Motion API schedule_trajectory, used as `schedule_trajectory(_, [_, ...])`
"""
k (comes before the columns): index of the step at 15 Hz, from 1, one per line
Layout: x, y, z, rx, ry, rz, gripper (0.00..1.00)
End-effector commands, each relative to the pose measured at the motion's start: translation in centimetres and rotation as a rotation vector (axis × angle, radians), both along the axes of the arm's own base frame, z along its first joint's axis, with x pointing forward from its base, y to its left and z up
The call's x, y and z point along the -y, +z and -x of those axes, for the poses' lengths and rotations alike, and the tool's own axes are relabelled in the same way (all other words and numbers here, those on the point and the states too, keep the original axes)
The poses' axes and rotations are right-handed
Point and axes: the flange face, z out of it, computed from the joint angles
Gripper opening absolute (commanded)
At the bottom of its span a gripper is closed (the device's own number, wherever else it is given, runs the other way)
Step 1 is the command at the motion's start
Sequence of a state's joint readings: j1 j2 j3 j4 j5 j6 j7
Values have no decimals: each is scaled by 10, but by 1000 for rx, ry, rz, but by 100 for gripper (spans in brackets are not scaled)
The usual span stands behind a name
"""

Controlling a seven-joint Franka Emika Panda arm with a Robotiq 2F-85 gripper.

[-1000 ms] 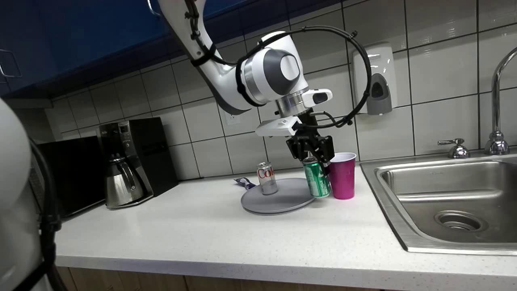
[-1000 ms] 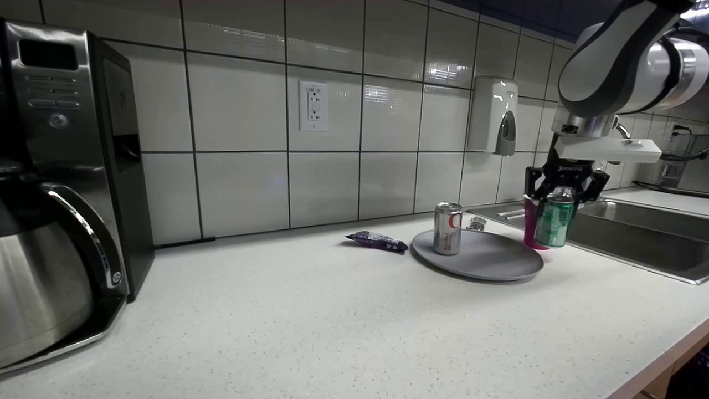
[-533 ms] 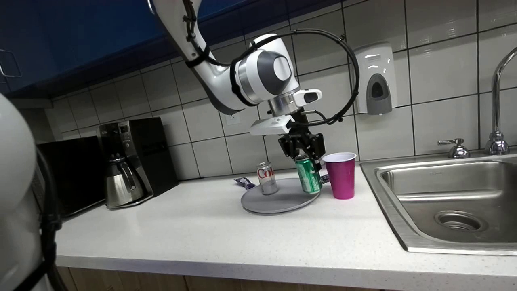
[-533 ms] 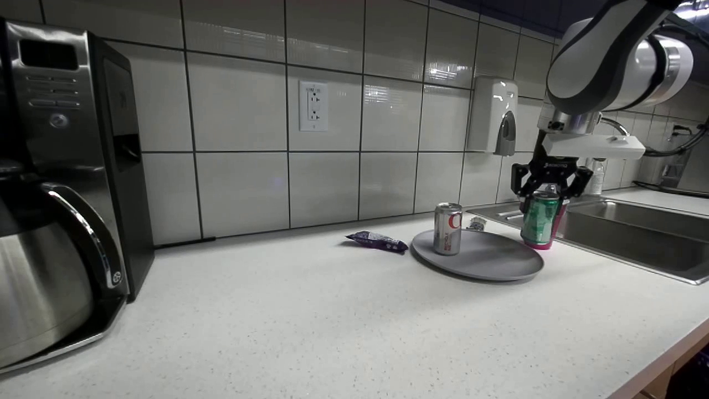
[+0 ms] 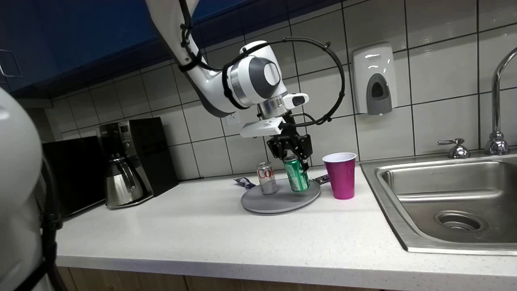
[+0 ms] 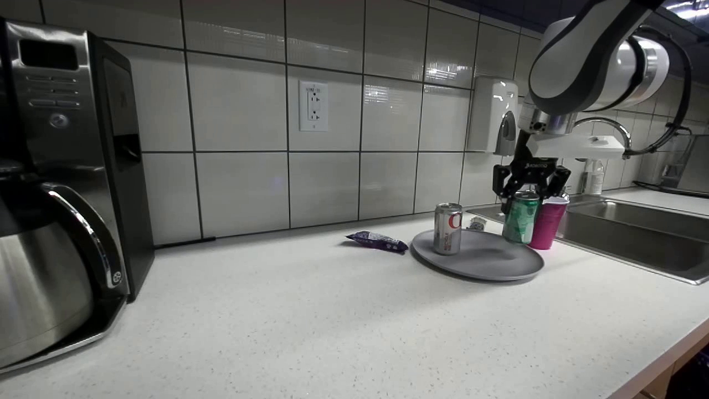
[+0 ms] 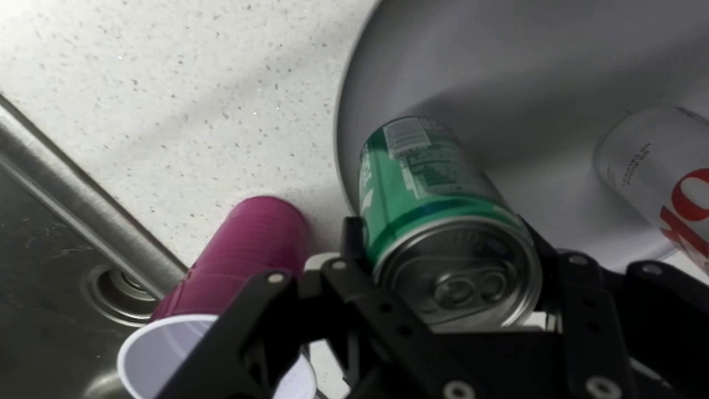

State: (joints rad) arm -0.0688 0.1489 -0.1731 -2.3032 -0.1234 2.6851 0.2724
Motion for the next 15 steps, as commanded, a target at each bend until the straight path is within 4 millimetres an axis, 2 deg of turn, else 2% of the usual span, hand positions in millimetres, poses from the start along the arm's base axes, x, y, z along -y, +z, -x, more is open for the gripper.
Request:
schedule_trajectory(1, [-6, 3, -13, -13, 53, 9, 38])
schedule_trajectory(8, [-17, -11, -22, -38, 99, 8, 38])
schedule_trajectory(14, [-19, -19, -26, -51, 112, 9, 38])
schedule_trajectory(15, [-19, -20, -27, -53, 112, 8, 50])
